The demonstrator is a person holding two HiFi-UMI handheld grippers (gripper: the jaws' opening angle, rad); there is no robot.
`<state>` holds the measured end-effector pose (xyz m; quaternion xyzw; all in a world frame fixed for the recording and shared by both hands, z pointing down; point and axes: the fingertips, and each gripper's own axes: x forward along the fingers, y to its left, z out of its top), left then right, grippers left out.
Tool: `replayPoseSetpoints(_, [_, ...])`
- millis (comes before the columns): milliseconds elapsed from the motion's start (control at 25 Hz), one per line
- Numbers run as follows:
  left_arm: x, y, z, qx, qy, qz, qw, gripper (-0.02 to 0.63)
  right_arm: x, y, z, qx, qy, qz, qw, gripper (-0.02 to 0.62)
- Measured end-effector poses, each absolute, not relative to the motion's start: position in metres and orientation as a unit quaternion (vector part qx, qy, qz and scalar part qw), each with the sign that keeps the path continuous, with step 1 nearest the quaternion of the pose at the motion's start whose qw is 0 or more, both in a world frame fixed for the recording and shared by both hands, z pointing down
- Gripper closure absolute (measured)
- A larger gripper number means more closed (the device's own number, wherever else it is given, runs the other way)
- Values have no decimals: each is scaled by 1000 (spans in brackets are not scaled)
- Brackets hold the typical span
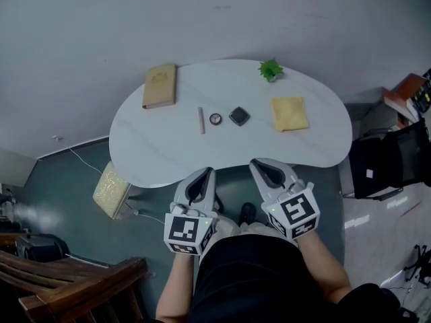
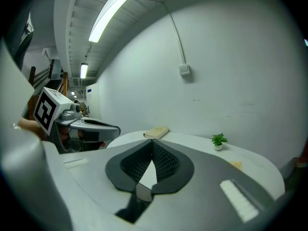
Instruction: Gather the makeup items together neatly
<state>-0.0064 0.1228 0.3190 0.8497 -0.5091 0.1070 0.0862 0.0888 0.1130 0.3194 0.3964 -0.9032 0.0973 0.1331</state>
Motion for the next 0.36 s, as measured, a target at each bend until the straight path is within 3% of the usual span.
replayPoseSetpoints(360, [-3, 127, 322, 851, -506, 109, 88, 609, 91, 117, 322, 398, -902, 97, 134, 586])
